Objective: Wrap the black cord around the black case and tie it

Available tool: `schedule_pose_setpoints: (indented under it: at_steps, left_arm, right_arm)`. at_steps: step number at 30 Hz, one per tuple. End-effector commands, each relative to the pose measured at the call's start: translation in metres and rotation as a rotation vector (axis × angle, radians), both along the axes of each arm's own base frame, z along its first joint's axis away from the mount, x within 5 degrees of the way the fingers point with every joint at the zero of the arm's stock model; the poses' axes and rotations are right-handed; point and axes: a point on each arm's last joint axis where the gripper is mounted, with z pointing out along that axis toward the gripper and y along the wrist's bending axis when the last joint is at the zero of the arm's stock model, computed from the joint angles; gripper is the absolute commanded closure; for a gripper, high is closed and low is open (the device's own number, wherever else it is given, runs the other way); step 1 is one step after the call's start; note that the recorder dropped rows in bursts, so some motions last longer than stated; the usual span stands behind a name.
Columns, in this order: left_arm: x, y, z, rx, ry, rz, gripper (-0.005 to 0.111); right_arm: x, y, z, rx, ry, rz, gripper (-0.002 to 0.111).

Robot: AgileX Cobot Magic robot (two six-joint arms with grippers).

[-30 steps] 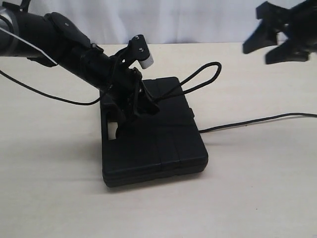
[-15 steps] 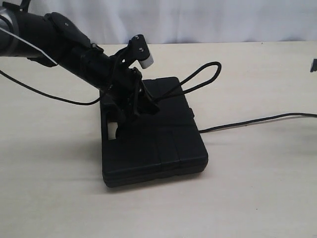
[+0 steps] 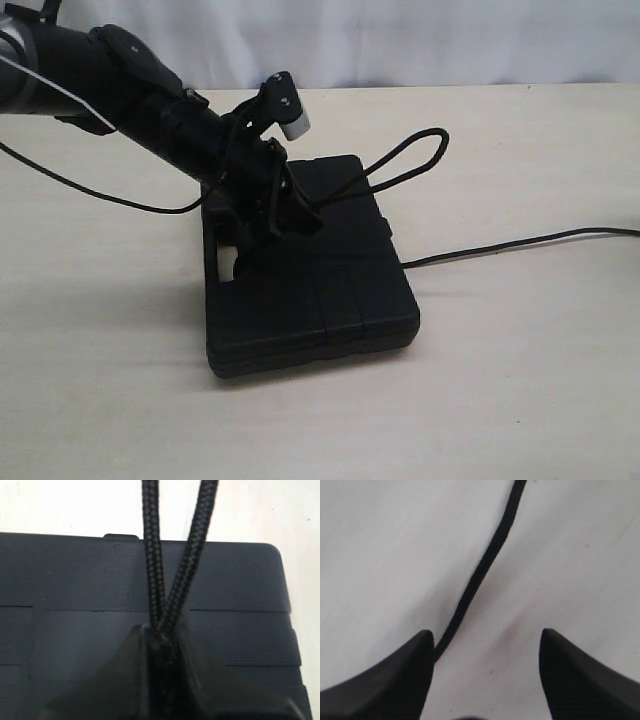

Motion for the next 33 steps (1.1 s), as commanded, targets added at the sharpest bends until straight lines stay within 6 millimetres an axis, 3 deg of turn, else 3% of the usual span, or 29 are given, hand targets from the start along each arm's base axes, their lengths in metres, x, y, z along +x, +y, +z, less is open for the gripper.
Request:
schedule_pose_setpoints:
  at_steps: [1,8,14,19,21,23,27,30,33]
  left_arm:
    - [-0.005,-0.003,0.001,-0.023,0.037,-0.021,0.107]
    - [-0.005,-0.003,0.001,-0.025,0.041,-0.026,0.107]
    - [-0.007,-0.004,0.002,-0.031,0.056,-0.04,0.107]
    - [-0.007,-0.004,0.002,-0.033,0.06,-0.044,0.107]
    - [-0.007,-0.004,0.002,-0.033,0.06,-0.044,0.107]
    - [-0.007,-0.004,0.002,-0.032,0.057,-0.042,0.107]
    - [-0.007,-0.004,0.002,-0.031,0.056,-0.04,0.107]
    - [-0.006,-0.004,0.002,-0.043,0.07,-0.02,0.107]
    - [-0.004,-0.004,0.005,-0.096,0.112,0.047,0.107]
  right_arm:
    - [0.002,-0.015,-0.007,-0.001,-0.07,-0.1,0.052]
    - [0.008,-0.018,-0.034,0.037,-0.107,-0.153,0.072]
    - [0.017,-0.017,-0.046,0.073,-0.193,-0.178,0.073]
    - [0.015,-0.017,-0.056,0.083,-0.149,-0.172,0.073]
    - [0.014,-0.016,-0.057,0.085,-0.132,-0.158,0.082]
    - [0.014,-0.016,-0.057,0.084,-0.126,-0.128,0.101]
    - [0.016,-0.012,-0.036,0.097,-0.164,-0.035,0.104]
    - [0.015,-0.005,-0.002,0.077,-0.216,0.152,0.104]
    - [0.002,0.013,0.041,0.08,-0.323,0.364,0.104]
